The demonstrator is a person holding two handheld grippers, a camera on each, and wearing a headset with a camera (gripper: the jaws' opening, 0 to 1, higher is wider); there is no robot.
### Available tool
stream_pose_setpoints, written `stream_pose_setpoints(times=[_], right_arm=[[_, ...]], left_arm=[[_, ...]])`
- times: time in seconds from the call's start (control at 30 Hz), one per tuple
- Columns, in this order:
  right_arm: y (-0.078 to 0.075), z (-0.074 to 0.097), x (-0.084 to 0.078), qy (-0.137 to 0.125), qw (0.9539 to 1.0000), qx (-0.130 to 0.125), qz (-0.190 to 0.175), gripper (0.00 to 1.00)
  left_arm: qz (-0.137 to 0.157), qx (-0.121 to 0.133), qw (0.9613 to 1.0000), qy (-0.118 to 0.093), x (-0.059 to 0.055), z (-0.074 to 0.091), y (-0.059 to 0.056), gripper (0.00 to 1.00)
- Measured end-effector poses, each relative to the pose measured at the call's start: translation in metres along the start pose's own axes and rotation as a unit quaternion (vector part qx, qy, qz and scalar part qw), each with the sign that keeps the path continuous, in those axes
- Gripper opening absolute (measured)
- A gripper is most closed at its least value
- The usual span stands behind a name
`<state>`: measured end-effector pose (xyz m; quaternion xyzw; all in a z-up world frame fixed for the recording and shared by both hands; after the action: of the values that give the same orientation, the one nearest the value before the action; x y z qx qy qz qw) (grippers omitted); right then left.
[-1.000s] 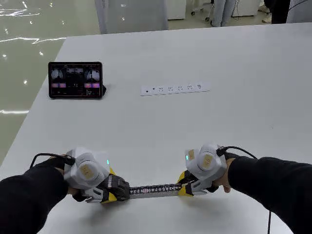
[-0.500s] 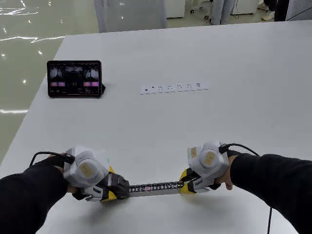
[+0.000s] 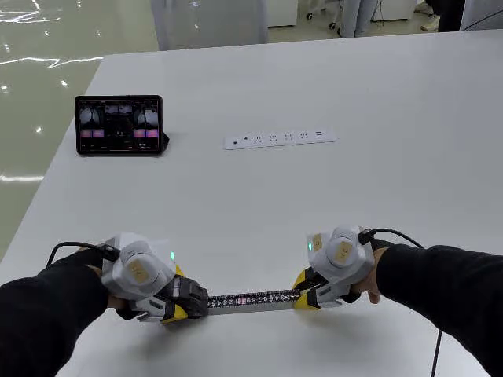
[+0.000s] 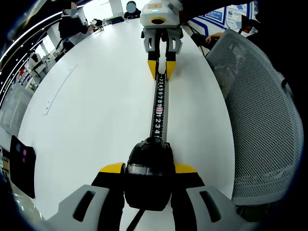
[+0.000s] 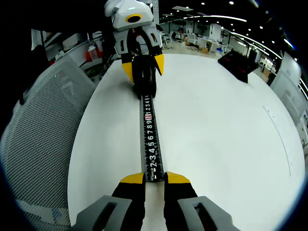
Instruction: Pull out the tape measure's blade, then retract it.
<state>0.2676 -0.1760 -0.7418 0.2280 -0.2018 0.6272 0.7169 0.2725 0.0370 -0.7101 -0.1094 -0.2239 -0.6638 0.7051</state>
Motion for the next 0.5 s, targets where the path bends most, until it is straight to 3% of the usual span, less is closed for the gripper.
stream_pose_setpoints(times=[0.5], right_arm=[[-0.0026,0.0044,-0.0056,0.002,1.0000,-0.002,-0.002,0.11]], left_arm=[[-0.001,0.000,1.0000,0.000,0.0000,0.0000,0.0008,0.32]])
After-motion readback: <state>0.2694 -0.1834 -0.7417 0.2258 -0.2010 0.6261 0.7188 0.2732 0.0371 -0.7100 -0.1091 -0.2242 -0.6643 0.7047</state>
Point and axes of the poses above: the centre of the closed fingertips' face, and the gripper's own axes: z roughly backward along the fingers, y roughly to its left, x roughly out of its top, the point moved 4 cm from there along z, roughly backward along the fingers, and after that the axes turned 3 degrees about -z, right-handed, at the moved point
